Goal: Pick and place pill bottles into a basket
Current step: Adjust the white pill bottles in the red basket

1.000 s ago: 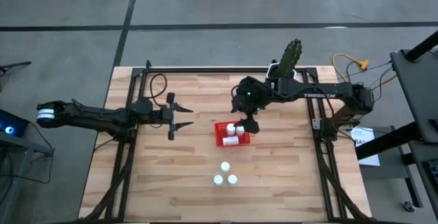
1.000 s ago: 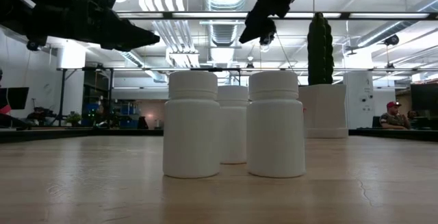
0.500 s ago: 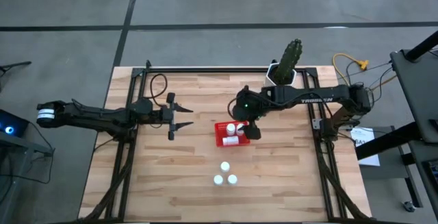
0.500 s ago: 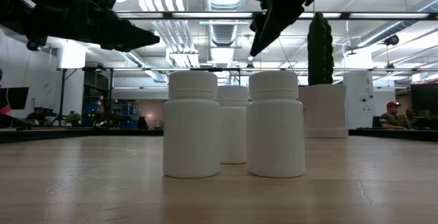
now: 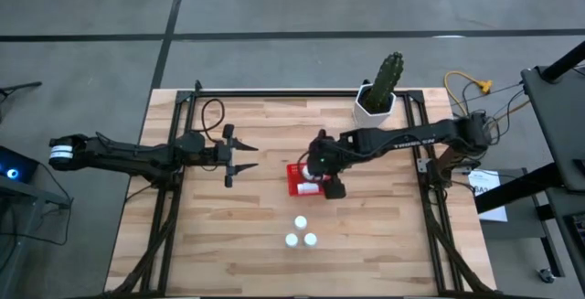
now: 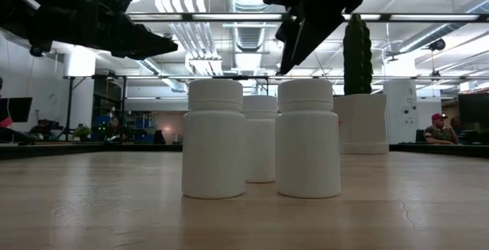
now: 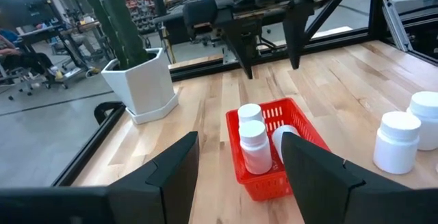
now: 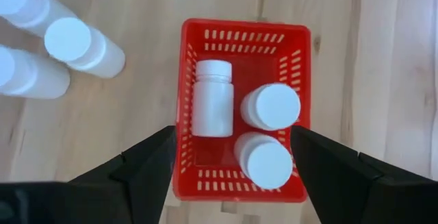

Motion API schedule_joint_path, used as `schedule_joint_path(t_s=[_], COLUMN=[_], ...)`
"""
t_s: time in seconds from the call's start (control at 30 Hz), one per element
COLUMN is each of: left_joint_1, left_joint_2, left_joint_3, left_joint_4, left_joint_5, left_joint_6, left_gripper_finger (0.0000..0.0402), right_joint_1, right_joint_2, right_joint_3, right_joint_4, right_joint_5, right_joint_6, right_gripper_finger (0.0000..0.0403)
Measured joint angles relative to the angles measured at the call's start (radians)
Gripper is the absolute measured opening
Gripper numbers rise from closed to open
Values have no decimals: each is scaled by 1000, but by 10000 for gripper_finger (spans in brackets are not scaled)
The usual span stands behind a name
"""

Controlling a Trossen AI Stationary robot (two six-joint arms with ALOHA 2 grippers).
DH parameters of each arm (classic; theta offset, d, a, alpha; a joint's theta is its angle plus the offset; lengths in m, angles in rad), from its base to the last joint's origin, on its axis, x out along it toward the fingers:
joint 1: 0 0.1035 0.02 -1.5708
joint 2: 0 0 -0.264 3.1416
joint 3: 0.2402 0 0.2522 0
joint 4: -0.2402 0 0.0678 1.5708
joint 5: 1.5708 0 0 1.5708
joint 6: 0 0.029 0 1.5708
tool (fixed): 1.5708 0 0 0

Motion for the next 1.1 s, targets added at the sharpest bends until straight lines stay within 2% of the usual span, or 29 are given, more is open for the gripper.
schedule_joint_path(t_s=[0.67, 1.1], left_joint_1=[0, 0], left_joint_2=[0, 0], left_joint_3=[0, 0], left_joint_4=[3, 2], left_joint_5=[0, 0], left_joint_6=[0, 0], left_gripper_finger=[191, 191], right_joint_1=[27, 36], right_joint_2=[107, 128], right_joint_3=[9, 9], right_joint_4=[29, 71], right_joint_5=[-1, -2], right_joint_6=[29, 17], right_gripper_finger=[267, 265])
